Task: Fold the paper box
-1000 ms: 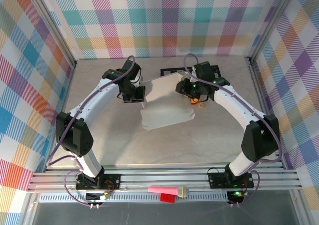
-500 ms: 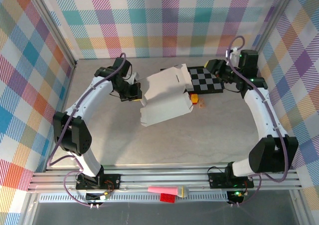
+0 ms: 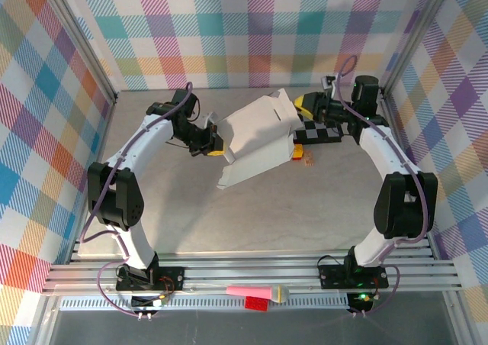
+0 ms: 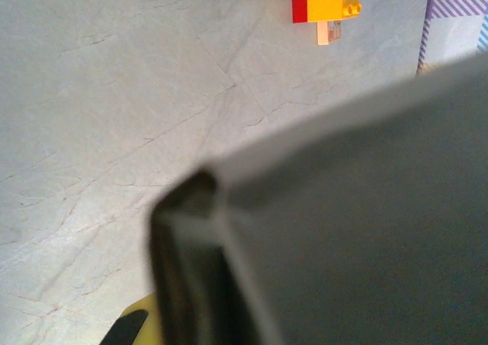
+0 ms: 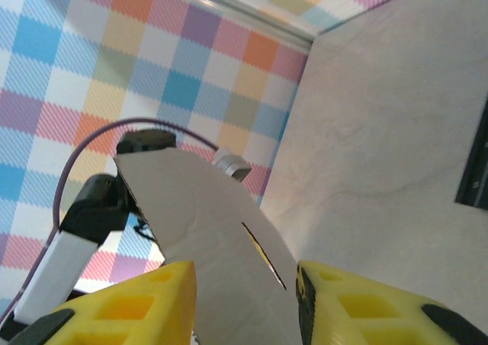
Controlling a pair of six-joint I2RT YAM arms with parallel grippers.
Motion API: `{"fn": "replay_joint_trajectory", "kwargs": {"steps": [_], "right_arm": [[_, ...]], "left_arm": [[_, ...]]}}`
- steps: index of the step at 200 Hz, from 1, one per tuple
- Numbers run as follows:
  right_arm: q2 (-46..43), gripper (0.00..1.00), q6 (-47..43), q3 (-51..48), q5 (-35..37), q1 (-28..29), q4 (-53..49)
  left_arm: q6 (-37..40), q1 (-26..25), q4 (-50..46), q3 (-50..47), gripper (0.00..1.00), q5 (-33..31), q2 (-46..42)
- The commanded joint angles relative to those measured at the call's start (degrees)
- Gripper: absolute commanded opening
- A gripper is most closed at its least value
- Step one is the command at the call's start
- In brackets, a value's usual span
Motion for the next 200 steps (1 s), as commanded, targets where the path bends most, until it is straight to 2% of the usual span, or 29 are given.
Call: {"fn": "replay_joint_trajectory", "kwargs": {"steps": [1,60,85,116,153,200], "right_arm": [[-0.52,0.38,-1.11,-0.97,-4.06,0.73,2.14],[-1.16,0.37,-3.13,-0.14,-4.88,2.6,-0.95],[-1.13,0.38,-9.34,2.3,-3.01,4.53,-9.07],[-1.48,0.38,-12.25,3.67,-0.68,5.63,-12.7],[-1.42,0.41,-19.92,7.33,4.1,7.75,-22.14],[-2.42,0.43,-23.23,7.82,8.76,8.65,-24.78]], "left_arm": [[0.86,0.53,0.65,1.16,0.0,2.4,0.25],[0.87,0.59,0.47,0.91,0.0,1.89,0.03],[0.87,0.5,0.4,1.16,0.0,1.86,-0.02],[0.96,0.5,0.34,1.18,0.0,1.87,-0.28],[1.2,0.46,0.18,1.18,0.0,1.95,-0.74],[1.75,0.41,-0.44,0.92,0.0,1.43,-1.34]]}}
